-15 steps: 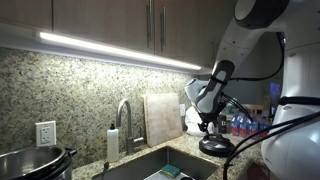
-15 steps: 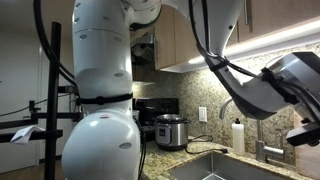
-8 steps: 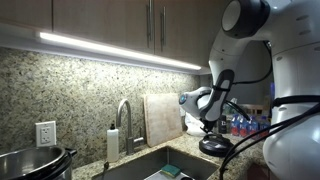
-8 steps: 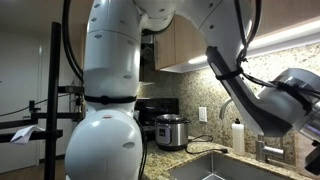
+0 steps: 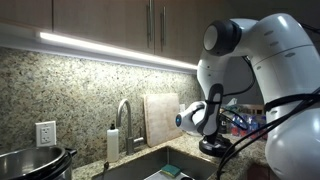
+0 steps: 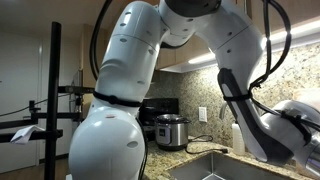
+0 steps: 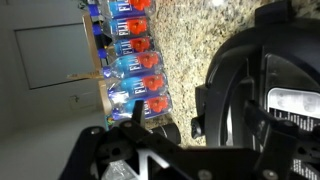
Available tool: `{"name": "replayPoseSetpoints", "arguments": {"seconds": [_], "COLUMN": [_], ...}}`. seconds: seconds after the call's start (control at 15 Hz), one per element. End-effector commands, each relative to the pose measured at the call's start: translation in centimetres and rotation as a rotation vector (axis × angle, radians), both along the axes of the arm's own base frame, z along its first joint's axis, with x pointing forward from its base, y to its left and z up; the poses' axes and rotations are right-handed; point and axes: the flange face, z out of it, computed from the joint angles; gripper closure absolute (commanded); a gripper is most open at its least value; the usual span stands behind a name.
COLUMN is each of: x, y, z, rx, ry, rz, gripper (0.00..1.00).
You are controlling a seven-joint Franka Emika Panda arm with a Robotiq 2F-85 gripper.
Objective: Put the lid on the pressure cooker
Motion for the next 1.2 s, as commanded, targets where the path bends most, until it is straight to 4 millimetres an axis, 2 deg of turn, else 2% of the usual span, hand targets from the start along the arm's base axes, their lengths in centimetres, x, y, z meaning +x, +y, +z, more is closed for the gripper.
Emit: {"name": "replayPoseSetpoints", "arguments": {"seconds": [0.0, 0.33, 0.6, 0.67, 0.73, 0.93, 1.13], "x": [1.0, 2.3, 2.7, 2.7, 2.7, 2.8, 2.8], "y": [-1.5, -4.0, -6.2, -6.5, -6.7, -6.9, -6.8], "z": [-1.5, -1.7, -2.0, -2.4, -2.8, -3.4, -3.1], "rx": [-0.057, -0.119, -0.162, -0.153, -0.145, -0.142, -0.154], "ry": [-0.014, -0.126, -0.113, -0.107, -0.098, -0.091, -0.097], "rz": [-0.033, -0.095, -0.123, -0.125, -0.118, -0.115, -0.109], "gripper": [0.00, 0.00, 0.00, 0.17, 0.27, 0.47, 0.66]}}
